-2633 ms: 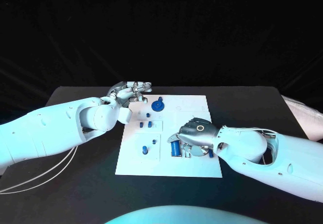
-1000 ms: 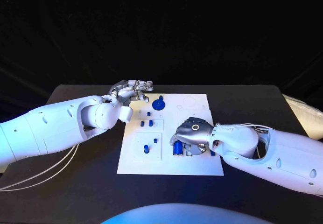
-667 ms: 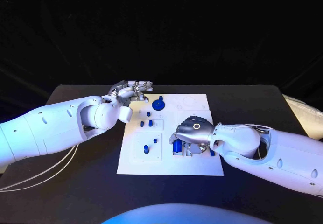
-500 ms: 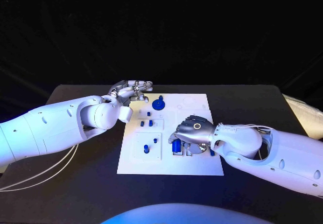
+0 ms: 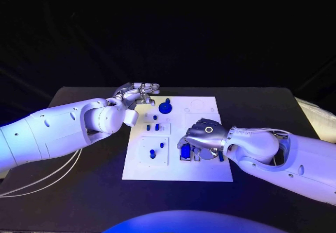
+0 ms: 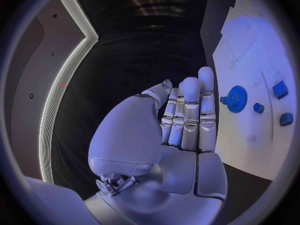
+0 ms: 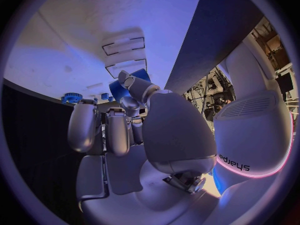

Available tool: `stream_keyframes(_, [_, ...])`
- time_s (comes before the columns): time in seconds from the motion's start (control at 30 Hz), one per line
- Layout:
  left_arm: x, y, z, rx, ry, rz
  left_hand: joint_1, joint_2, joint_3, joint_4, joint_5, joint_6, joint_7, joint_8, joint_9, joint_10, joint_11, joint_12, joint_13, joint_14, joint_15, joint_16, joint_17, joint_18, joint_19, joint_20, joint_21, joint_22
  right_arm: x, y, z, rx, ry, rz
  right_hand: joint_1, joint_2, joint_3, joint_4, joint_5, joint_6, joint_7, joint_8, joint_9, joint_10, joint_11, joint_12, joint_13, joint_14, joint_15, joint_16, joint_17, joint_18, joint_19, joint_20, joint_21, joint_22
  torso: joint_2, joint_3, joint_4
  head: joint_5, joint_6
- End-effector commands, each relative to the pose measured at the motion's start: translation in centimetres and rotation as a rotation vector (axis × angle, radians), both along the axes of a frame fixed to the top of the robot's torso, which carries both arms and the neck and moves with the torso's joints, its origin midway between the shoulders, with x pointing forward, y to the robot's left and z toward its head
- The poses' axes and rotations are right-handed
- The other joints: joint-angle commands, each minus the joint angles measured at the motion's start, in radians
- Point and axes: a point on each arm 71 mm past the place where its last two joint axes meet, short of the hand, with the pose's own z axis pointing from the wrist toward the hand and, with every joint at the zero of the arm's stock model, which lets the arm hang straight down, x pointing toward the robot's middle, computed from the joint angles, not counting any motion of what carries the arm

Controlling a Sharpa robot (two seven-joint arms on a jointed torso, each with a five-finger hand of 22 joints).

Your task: Assemble the parts on the task board

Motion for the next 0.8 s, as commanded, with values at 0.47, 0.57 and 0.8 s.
stream_keyframes(0.47, [-0.07,-0.32,0.05,-0.012,-0.002,-0.025,-0.007,0.003,-0.007,0.002,-0.005,-0.009,0.0,0.006,-0.001,-0.008,0.0,0.007,0.002,-0.008,0.002,0.0,-0.002,0.01,0.003,0.006,-0.008,-0.002,0.33,0.55,-0.73,-0.045,0.052,0.006,-0.003,-0.012,-0.006,0.0,0.001,0.049,0.042,0.009,0.008,-0.008,0.001,-0.007,-0.006,0.054,0.006,-0.003,0.025,-0.008,-0.002,0.01,0.001,-0.003,0.001,0.0001,0.0016,-0.001,-0.001])
stream_keyframes(0.57, [-0.08,-0.32,0.05,-0.012,-0.001,-0.025,-0.007,0.003,-0.007,0.002,-0.005,-0.009,0.0,0.006,-0.001,-0.008,0.0,0.007,0.002,-0.008,0.002,0.0,-0.002,0.01,0.003,0.006,-0.008,-0.002,0.37,0.65,-0.73,-0.042,0.047,0.004,-0.003,-0.012,-0.006,0.001,0.001,0.048,0.042,0.008,0.008,-0.008,0.001,-0.007,-0.006,0.054,0.006,-0.004,0.025,-0.008,-0.002,0.01,0.001,-0.003,0.001,-0.0002,0.0023,0.001,-0.002])
stream_keyframes(0.8, [-0.08,-0.34,0.06,-0.011,-0.003,-0.024,-0.007,0.003,-0.007,0.002,-0.005,-0.009,0.0,0.006,-0.001,-0.008,0.0,0.007,0.002,-0.008,0.002,0.0,-0.002,0.01,0.003,0.006,-0.008,-0.002,0.41,0.77,-0.95,-0.058,0.056,0.002,-0.005,-0.013,-0.007,0.002,0.001,0.048,0.042,0.007,0.008,-0.01,0.001,-0.008,-0.008,0.053,0.006,-0.005,0.023,-0.008,-0.003,0.01,0.0,-0.004,0.0,0.0,0.001,0.001,-0.005])
